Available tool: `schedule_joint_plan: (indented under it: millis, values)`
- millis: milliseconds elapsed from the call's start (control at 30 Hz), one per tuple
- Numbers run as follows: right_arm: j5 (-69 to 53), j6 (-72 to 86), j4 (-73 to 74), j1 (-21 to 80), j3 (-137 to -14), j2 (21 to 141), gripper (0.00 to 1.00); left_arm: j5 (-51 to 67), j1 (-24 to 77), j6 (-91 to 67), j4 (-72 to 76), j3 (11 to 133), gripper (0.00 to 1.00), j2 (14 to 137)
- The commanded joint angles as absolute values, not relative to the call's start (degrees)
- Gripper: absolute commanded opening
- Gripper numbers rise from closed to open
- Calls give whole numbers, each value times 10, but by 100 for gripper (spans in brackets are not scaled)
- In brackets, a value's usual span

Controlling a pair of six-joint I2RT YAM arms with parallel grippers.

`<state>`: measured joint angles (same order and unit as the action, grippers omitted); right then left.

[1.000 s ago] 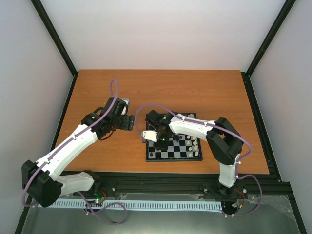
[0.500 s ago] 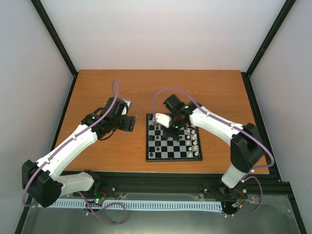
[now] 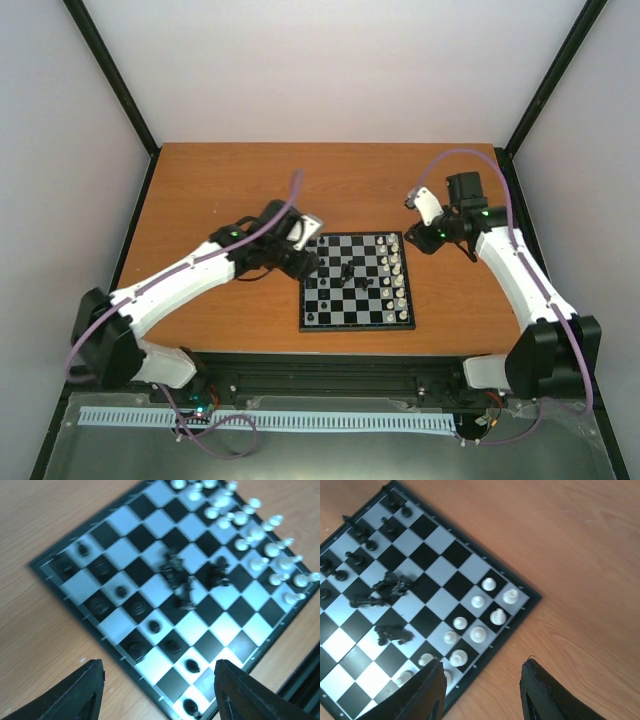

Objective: Set up the chess pieces on the board

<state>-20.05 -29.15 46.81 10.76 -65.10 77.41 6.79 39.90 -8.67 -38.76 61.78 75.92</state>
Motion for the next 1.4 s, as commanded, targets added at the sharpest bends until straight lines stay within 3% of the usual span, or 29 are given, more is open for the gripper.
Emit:
schedule_joint_plan:
  millis: [0, 300, 500, 900, 1367]
  values:
    - [-226, -266, 464, 70, -623, 730, 42, 45, 474, -28, -386, 706, 62, 847]
    - [-267, -254, 443, 0, -573, 686, 44, 89, 510, 48, -403, 863, 59, 1068]
    - [-282, -260, 436, -20, -560, 668, 44, 109, 512, 86, -438, 958, 49, 1170]
    - [-291, -269, 434, -24, -557, 680, 44, 163, 519, 139, -468, 1000, 46, 1241]
    - [-306, -275, 443, -24, -558, 691, 44, 53, 544, 163, -487, 991, 37, 1279]
